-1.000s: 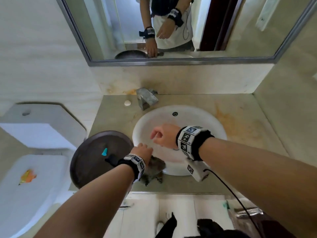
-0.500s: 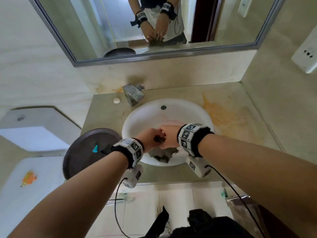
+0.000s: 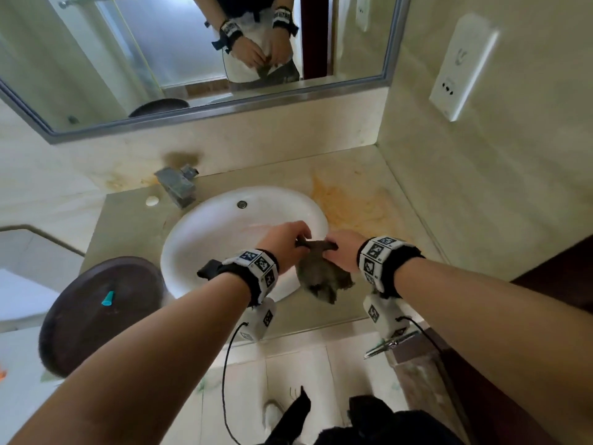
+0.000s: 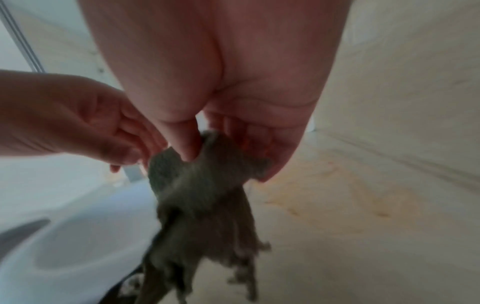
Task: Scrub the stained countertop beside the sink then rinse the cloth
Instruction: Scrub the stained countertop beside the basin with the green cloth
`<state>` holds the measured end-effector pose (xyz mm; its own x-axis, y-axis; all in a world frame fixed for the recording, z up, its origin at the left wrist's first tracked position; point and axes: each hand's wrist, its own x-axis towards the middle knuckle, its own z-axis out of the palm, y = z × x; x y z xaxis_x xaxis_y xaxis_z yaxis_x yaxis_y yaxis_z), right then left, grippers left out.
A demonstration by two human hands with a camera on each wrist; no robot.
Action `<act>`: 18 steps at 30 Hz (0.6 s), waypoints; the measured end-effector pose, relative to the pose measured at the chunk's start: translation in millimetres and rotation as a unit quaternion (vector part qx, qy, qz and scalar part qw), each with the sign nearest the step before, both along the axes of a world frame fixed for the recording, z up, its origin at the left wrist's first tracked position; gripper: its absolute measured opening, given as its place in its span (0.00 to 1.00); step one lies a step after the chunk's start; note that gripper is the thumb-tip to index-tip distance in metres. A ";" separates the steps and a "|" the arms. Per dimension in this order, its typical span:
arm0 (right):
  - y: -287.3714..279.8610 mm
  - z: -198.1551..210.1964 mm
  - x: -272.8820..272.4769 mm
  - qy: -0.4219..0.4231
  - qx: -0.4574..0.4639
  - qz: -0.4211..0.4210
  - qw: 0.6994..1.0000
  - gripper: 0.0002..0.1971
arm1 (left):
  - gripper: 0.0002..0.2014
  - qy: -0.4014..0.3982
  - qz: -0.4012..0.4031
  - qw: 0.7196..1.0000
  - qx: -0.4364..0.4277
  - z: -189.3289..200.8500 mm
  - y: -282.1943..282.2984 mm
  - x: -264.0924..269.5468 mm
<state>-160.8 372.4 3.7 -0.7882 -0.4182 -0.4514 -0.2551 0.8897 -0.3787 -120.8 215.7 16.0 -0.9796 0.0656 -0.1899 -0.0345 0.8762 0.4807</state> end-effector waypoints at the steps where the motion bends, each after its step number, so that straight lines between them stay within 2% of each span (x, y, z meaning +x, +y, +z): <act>1: 14.1 -7.3 -1.4 0.001 0.011 -0.023 1.000 0.09 | 0.12 -0.004 -0.014 1.000 -0.023 -4.7 6.7 -0.8; 3: 49.0 -25.0 -3.9 0.019 0.061 -0.054 0.996 0.22 | 0.16 -0.033 -0.057 0.995 -0.074 -19.8 25.5 -1.7; 5: 74.8 -39.7 -2.8 0.047 0.103 -0.021 0.993 0.30 | 0.22 -0.065 -0.103 0.985 -0.123 -39.2 42.3 -0.7; 7: 88.7 -52.1 1.4 0.043 0.084 0.033 0.995 0.33 | 0.27 -0.081 -0.140 0.972 -0.170 -57.3 56.8 0.6; 10: 89.0 -69.8 13.1 0.019 0.084 0.139 0.987 0.34 | 0.39 -0.095 -0.166 0.957 -0.219 -81.7 70.4 6.8; 11: 87.3 -77.3 16.0 0.027 0.079 0.150 0.985 0.33 | 0.43 -0.099 -0.163 0.955 -0.229 -89.2 72.8 9.5; 15: 81.7 -98.4 16.3 0.070 0.052 0.104 0.991 0.31 | 0.54 -0.110 -0.162 0.946 -0.258 -114.3 72.6 10.5; 18: 73.3 -115.2 16.8 0.030 0.119 0.186 0.975 0.32 | 0.57 -0.117 -0.173 0.940 -0.271 -126.0 70.7 6.5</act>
<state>-144.0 445.7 -111.5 -0.6297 -0.5696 -0.5283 -0.5927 0.7919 -0.1473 -114.3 286.4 -110.0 -0.8442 0.2049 -0.4953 0.2491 0.9682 -0.0240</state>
